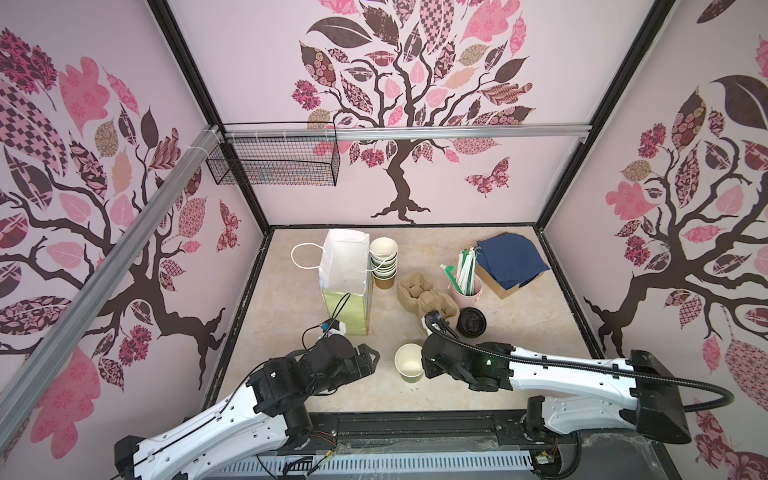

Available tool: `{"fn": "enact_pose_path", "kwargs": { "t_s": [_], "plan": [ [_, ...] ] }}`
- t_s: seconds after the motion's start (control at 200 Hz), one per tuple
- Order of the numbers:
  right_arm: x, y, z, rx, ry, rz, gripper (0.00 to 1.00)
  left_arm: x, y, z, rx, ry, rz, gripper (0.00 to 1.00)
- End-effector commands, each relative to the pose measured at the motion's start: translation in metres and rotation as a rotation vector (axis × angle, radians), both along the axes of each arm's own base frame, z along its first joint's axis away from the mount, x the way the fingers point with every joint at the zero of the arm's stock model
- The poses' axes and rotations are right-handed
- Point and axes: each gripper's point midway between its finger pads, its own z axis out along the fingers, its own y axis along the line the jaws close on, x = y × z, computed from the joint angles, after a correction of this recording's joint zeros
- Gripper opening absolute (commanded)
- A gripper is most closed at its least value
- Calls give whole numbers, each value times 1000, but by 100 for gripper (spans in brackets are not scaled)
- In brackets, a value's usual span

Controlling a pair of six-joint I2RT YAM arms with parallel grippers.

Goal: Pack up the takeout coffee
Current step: 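Carry the cup toward the robot and set it upright with the right gripper, then release the cup, move the right gripper to the black lid while the left hovers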

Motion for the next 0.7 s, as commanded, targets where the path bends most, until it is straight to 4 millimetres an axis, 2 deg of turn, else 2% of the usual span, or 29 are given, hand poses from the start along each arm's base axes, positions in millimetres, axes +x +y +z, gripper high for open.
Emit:
{"fn": "enact_pose_path", "kwargs": {
  "t_s": [0.0, 0.18, 0.255, 0.365, 0.46, 0.58, 0.695],
  "plan": [
    [3, 2, 10, -11, -11, 5, 26, 1, -1, -4, 14, 1, -11, 85],
    [3, -1, 26, 20, -20, -10, 44, 3, -5, -2, 24, 0, -30, 85],
    [4, -5, 37, 34, -28, -24, 46, 4, -9, 0, 17, -10, -45, 85],
    [5, -19, 66, 69, -59, -63, 49, 7, -36, 24, -76, -107, -168, 86],
    [9, -46, 89, 103, -63, -153, 49, 11, -50, 43, -128, -176, -218, 86],
    [12, -86, 104, 111, -48, -271, 48, 11, -57, 46, -89, -190, -278, 85],
    [12, -121, 108, 73, -23, -361, 47, -1, -77, 50, -9, -230, -424, 83]
  ]
}}
